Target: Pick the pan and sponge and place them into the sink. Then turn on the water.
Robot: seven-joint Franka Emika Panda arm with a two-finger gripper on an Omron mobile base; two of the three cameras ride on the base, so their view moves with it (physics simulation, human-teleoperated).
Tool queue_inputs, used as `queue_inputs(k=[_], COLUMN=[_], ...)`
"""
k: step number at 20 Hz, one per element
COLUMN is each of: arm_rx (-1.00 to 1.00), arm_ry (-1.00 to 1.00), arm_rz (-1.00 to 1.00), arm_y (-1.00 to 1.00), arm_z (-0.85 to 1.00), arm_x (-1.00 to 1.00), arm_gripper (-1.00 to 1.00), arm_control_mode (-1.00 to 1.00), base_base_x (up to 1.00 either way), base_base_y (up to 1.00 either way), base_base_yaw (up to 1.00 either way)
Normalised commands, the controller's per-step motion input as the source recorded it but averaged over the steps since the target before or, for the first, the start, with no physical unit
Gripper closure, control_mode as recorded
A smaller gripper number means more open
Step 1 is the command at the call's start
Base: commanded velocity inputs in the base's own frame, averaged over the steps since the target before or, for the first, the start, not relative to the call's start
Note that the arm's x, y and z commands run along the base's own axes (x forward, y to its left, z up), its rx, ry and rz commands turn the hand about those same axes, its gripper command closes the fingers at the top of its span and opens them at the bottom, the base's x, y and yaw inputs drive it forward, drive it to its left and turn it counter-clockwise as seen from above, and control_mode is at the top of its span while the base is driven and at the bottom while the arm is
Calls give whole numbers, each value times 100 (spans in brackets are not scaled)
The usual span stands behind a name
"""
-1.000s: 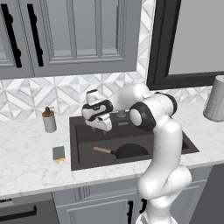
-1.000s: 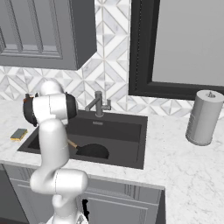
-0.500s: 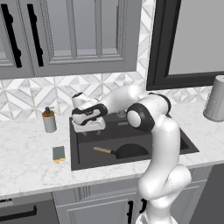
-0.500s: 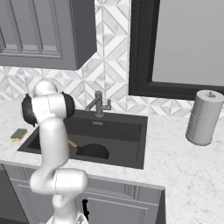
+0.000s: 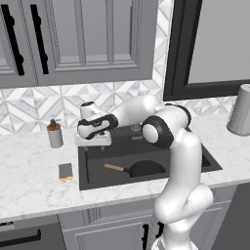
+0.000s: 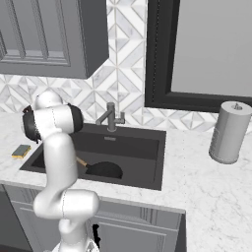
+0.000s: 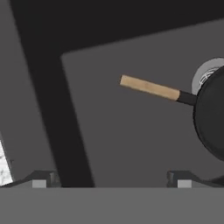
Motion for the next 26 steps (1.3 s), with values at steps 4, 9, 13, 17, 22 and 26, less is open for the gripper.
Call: queue_inputs(k=[4, 9, 13, 17, 22, 26], arm_rx=[16, 3, -3, -6, -4, -1], arm_ry=[0, 0, 1, 1, 0, 0], arm_rz=[21, 21, 13, 8, 1, 0], arm_y=[49, 66, 68, 55, 28, 18], arm_z=[0, 0, 0, 0, 0, 0], arm_x=[-14, -15, -12, -11, -35, -41], arm_gripper=[-100, -100, -100, -100, -100, -100], arm_control_mode=[-100, -100, -100, -100, -100, -100], base_base_x=[0, 0, 0, 0, 0, 0], base_base_y=[0, 0, 0, 0, 0, 0], base_base_yaw=[0, 0, 0, 0, 0, 0])
